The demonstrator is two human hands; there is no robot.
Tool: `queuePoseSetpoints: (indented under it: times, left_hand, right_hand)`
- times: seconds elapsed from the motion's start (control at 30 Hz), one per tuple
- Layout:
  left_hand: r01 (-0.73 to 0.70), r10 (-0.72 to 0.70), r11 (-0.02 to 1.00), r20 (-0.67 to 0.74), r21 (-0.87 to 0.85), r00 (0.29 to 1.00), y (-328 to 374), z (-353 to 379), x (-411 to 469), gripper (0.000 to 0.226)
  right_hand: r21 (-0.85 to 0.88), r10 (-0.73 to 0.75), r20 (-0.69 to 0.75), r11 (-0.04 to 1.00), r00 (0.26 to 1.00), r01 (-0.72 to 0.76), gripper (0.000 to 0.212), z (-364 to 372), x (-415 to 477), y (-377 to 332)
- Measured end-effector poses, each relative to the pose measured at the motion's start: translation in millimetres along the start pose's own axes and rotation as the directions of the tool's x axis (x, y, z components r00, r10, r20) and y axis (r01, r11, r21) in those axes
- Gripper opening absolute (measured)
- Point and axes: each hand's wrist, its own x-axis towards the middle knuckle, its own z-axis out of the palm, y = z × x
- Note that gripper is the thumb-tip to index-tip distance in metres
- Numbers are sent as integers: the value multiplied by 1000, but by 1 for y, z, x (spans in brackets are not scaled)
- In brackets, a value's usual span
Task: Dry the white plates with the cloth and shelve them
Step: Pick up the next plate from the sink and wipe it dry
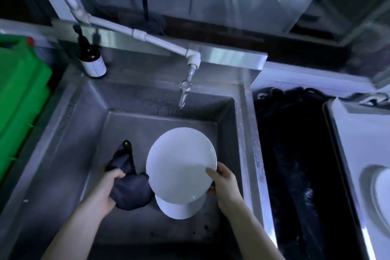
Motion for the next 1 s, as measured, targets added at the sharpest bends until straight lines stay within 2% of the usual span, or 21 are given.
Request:
queuePoseSetpoints:
  times: [0.13, 0.27, 0.3, 0.33, 0.4, 0.47, 0.53, 0.63, 0.73, 0.77, 0.83, 0.87, 0.9, 0.97, 1.0]
  left_hand:
    - [-183, 188, 982, 133, -49, 973, -2, -2, -33, 19]
    - [-333, 361, 932, 317, -141, 877, 13, 8, -74, 25]
    - [-410, 418, 907, 338, -98, 843, 16, 10, -85, 33]
    - [-484, 460, 875, 349, -23, 816, 18, 11, -95, 51]
    - [-599, 530, 777, 314, 192, 788, 24, 12, -116, 77]
    - [-649, 601, 694, 246, 312, 761, 33, 17, -131, 81]
    - [-687, 660, 639, 212, 347, 721, 40, 26, -147, 86]
    - [-761, 780, 478, 186, 439, 598, 53, 39, -165, 85]
    - [-794, 885, 257, 195, 551, 422, 66, 50, -177, 77]
    - [-788, 892, 174, 244, 591, 380, 68, 53, -180, 75]
    - [-766, 825, -32, 450, 642, 343, 68, 60, -181, 73]
    - [-758, 750, -128, 562, 640, 347, 66, 63, -179, 73]
    - [-749, 664, -186, 643, 636, 381, 65, 64, -177, 74]
    - [-751, 535, -172, 701, 638, 472, 68, 59, -172, 75]
    - [-756, 530, -136, 692, 640, 490, 72, 53, -168, 75]
  right_hand:
    - [16, -73, 52, 997, 996, 73, 11, -6, -30, -16]
    - [57, -103, 85, 994, 991, 98, 10, -16, -56, -24]
    - [69, -110, 93, 992, 990, 104, 11, -19, -61, -26]
    - [78, -117, 98, 991, 988, 110, 11, -21, -65, -28]
    - [98, -134, 105, 987, 985, 124, 11, -24, -71, -31]
    - [125, -149, 113, 983, 982, 134, 12, -24, -75, -35]
    - [143, -149, 118, 981, 982, 132, 14, -22, -78, -39]
    - [159, -160, 116, 977, 980, 141, 12, -17, -82, -46]
    - [150, -185, 111, 974, 976, 168, 9, -7, -85, -53]
    - [148, -195, 112, 973, 974, 178, 9, -3, -86, -56]
    - [160, -215, 128, 968, 968, 194, 14, 7, -87, -61]
    - [175, -224, 141, 964, 964, 198, 17, 13, -88, -64]
    - [192, -233, 154, 960, 960, 202, 19, 19, -89, -67]
    - [221, -257, 162, 950, 953, 218, 23, 30, -90, -74]
    - [238, -270, 155, 944, 950, 229, 24, 36, -91, -77]
